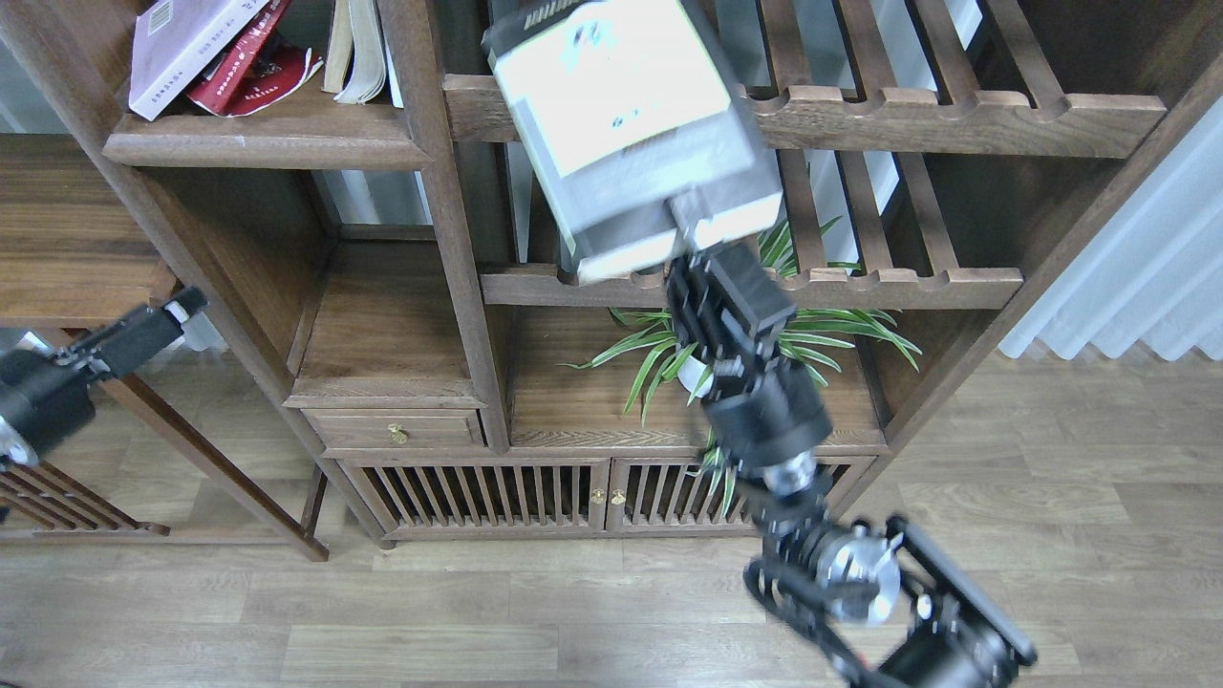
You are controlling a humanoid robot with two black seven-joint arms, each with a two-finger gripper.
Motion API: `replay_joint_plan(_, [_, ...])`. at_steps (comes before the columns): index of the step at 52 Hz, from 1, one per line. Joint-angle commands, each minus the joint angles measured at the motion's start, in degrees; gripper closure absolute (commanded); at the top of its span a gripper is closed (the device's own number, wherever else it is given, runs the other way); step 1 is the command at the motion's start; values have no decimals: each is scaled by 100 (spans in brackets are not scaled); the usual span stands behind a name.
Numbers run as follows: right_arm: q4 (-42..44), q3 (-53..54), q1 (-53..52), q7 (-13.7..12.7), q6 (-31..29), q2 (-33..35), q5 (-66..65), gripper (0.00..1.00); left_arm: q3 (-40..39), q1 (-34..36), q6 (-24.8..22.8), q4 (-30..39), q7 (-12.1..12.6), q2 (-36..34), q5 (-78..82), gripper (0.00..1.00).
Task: Organize books on shelf
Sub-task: 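Grasp the green-covered book with the right gripper and pull it down, then grasp the green-covered book's edge with the left gripper beside the right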
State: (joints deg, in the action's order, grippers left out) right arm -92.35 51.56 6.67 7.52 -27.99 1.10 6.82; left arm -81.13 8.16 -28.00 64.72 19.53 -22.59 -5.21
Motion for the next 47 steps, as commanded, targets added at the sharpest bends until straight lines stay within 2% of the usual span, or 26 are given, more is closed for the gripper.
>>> replay_joint_plan(1, [15, -120, 388, -356, -1, 30, -128, 95, 1001, -288, 0, 382, -256, 335, -1936, 0])
replay_joint_plan(4, [24, -120, 414, -409, -1, 48, -128, 95, 1354, -298, 0, 585, -432, 326, -2343, 0])
replay_joint_plan(11, [173, -120, 397, -427, -1, 92, -49, 95, 1952, -324, 0, 1068, -1459, 300, -2485, 1])
replay_joint_plan(14, [252, -129, 388, -453, -1, 57, -40, 95, 2119, -324, 0, 1305, -1767, 256, -2493, 2])
replay_joint_plan(30, [542, -410, 388, -515, -1, -110, -49, 94, 2567, -289, 0, 1438, -1891, 317, -2493, 3])
replay_joint_plan(33, [569, -576, 388, -524, -1, -110, -66, 95, 2996, -158, 0, 1438, -1865, 361, -2476, 8])
replay_joint_plan(42, [639, -586, 432, -559, -1, -110, -93, 94, 3323, 1, 0, 1438, -1821, 651, -2450, 16])
replay_joint_plan(47, [648, -586, 458, -603, -1, -110, -93, 94, 3560, 98, 0, 1438, -1812, 879, -2318, 24])
